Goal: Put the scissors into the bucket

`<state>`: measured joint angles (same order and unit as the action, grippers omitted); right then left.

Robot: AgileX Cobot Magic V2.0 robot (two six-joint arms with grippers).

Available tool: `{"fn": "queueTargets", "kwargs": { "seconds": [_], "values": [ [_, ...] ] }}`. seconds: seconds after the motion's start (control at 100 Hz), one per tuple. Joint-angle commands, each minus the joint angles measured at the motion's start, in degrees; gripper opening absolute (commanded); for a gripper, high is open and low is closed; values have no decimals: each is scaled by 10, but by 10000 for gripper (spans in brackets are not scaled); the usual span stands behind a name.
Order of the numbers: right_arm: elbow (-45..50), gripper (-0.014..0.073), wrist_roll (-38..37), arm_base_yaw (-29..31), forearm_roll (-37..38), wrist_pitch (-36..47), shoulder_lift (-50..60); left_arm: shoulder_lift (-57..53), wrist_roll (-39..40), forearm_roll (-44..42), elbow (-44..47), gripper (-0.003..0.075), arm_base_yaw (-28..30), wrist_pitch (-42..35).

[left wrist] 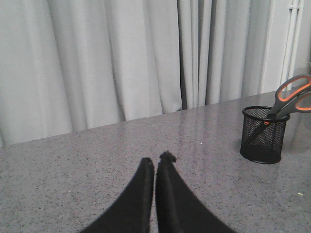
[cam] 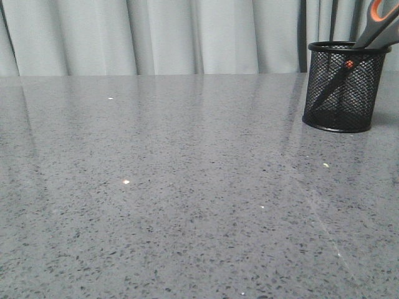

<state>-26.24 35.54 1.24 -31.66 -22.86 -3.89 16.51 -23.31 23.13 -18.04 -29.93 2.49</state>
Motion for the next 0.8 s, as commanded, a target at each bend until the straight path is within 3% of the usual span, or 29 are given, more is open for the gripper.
{"fn": "queueTargets", "kwargs": {
  "seconds": [0.0,0.79],
  "values": [
    [-12,-45,4,-2,-10,46,-5,4,5,7,-14,-19,1,-43],
    [-12,-45,4,-2,-10,46,-5,4,-4,-18,-1,-19,3,-66]
  ]
}}
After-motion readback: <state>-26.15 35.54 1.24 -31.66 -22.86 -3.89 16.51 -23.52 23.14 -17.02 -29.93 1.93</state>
